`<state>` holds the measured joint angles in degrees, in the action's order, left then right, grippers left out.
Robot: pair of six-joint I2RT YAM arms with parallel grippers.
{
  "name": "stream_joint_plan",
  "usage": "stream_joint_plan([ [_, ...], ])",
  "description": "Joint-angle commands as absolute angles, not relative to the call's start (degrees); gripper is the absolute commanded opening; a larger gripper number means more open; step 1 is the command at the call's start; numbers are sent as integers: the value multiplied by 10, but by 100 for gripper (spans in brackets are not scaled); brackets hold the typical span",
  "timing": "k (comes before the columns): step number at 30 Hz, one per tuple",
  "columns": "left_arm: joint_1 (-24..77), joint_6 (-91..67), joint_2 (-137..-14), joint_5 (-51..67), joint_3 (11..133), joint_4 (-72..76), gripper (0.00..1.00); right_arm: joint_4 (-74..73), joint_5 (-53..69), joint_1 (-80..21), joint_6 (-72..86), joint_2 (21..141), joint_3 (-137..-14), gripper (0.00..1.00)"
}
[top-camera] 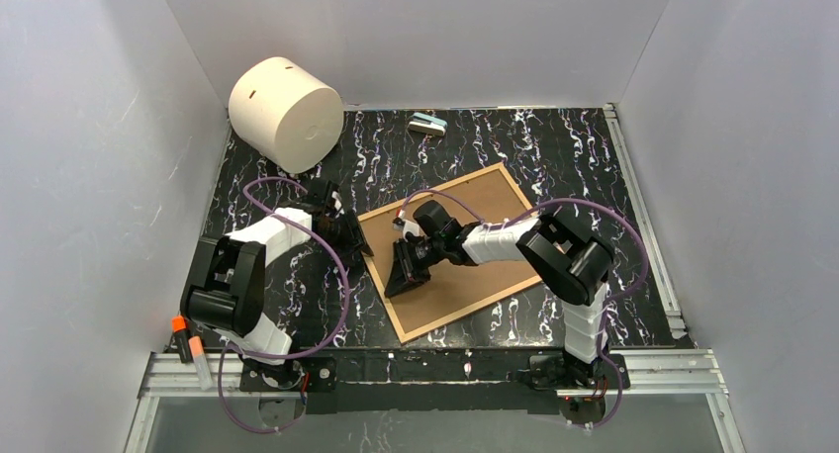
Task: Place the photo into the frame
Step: Install the photo frame at the center of the board.
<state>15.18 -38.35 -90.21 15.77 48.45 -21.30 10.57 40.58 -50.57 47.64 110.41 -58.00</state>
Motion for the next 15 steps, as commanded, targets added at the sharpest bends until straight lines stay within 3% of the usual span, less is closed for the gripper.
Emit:
stream_joint_plan([
  [1, 155, -357, -914, 141, 469, -199, 49, 134, 418, -511, 476, 1111, -583, 19],
  [15, 155, -350, -946, 63, 418, -203, 39, 81, 420, -511, 441, 1153, -592, 18],
])
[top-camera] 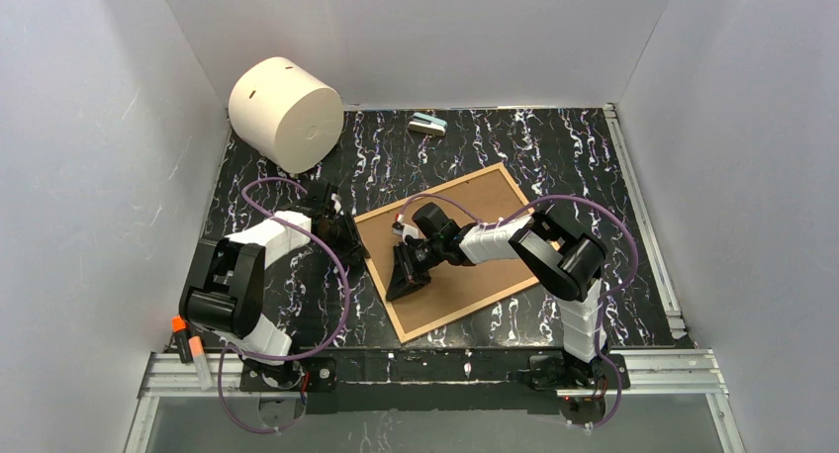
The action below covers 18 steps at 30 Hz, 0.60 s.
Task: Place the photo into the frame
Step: Install the photo frame at the center of the board.
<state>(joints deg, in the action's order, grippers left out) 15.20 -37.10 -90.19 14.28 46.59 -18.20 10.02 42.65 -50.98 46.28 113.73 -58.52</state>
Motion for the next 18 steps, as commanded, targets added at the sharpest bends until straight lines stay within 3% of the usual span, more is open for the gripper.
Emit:
stream_joint_plan([
  [1, 156, -350, -946, 61, 417, -202, 38, 80, 418, -511, 440, 1154, -592, 18],
  [9, 155, -351, -947, 51, 410, -205, 37, 22, 370, -511, 407, 1165, -593, 18],
  [18, 155, -344, -961, 60, 416, -201, 36, -24, 324, -511, 368, 1186, -569, 35],
])
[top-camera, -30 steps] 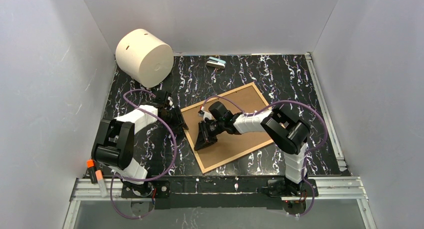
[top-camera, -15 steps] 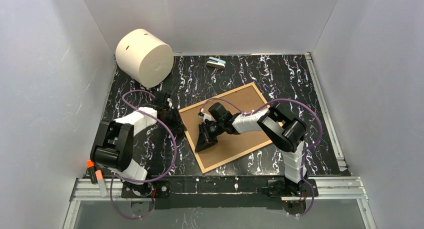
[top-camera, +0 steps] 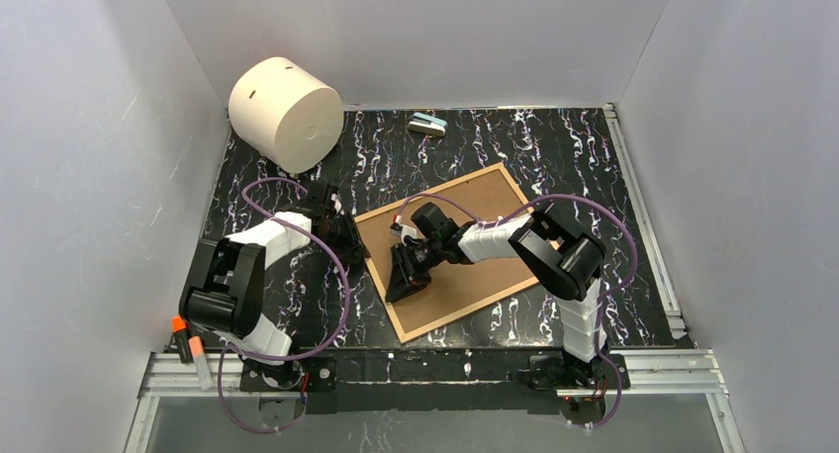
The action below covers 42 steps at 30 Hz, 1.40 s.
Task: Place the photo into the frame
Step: Install the photo frame at the center of the board, then adjust the photo frame at the center of the board.
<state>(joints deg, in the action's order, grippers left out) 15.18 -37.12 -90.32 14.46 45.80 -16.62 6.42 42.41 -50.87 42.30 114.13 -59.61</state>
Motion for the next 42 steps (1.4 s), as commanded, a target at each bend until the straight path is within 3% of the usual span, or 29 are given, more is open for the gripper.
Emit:
stream_joint_plan([
  [1, 155, -344, -961, 59, 416, -201, 36, -26, 322, -511, 368, 1188, -568, 36],
  [5, 155, -343, -965, 58, 416, -201, 36, -30, 309, -510, 370, 1194, -564, 43],
  [9, 155, -342, -966, 61, 421, -203, 36, -50, 267, -508, 371, 1177, -569, 58],
  [15, 155, -333, -950, 62, 452, -224, 40, -100, 202, -439, 383, 1049, -605, 66],
  [22, 155, -328, -929, 88, 448, -211, 57, -176, 78, -259, 377, 927, -620, 67],
  [28, 155, -328, -920, 120, 456, -195, 75, -284, -69, -106, 331, 951, -653, 76],
  [30, 155, -313, -933, 139, 468, -192, 79, -295, -108, -82, 308, 970, -664, 84],
  [34, 155, -297, -966, 164, 498, -192, 83, -299, -103, -43, 285, 1006, -677, 92],
  [42, 155, -295, -1021, 199, 557, -181, 83, -309, -6, -23, 266, 1025, -669, 92],
])
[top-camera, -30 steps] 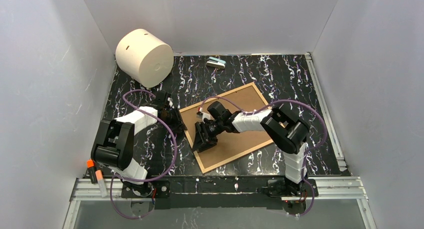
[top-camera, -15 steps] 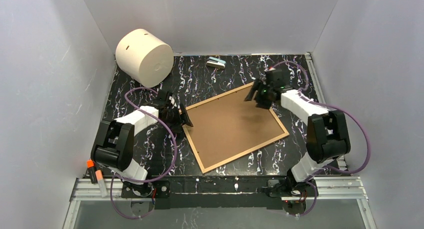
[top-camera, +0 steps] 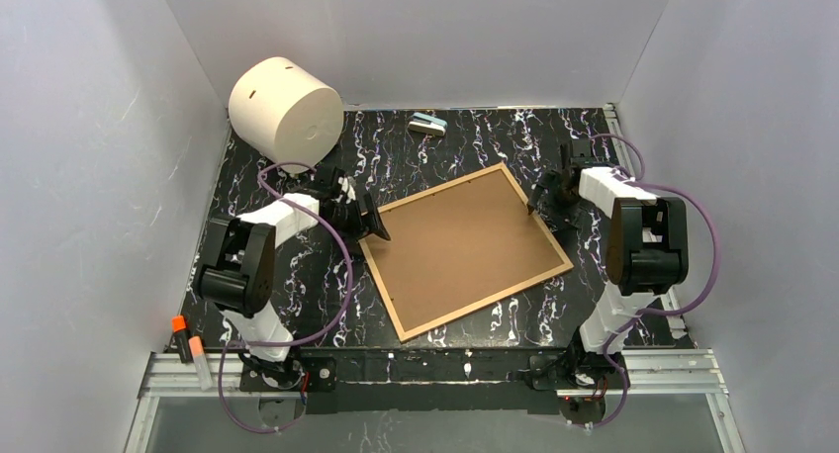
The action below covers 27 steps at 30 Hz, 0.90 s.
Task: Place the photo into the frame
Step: Adjust the photo frame at the center of the board.
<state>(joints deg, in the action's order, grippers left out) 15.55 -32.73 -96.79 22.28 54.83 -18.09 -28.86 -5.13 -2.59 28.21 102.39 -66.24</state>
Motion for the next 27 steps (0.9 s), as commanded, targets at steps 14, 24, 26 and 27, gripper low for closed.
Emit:
stream_joint_plan([
  [14, 155, -254, -1246, 302, 846, -180, 82, -316, 248, -23, 325, 895, -529, 75],
  [24, 169, -287, -1200, 164, 828, -170, 81, -374, 142, -23, 351, 805, -510, 76],
  [26, 170, -284, -1160, 147, 782, -161, 81, -380, 79, -22, 361, 792, -540, 77],
  [27, 170, -279, -1142, 144, 764, -162, 81, -379, 48, -22, 366, 787, -555, 77],
])
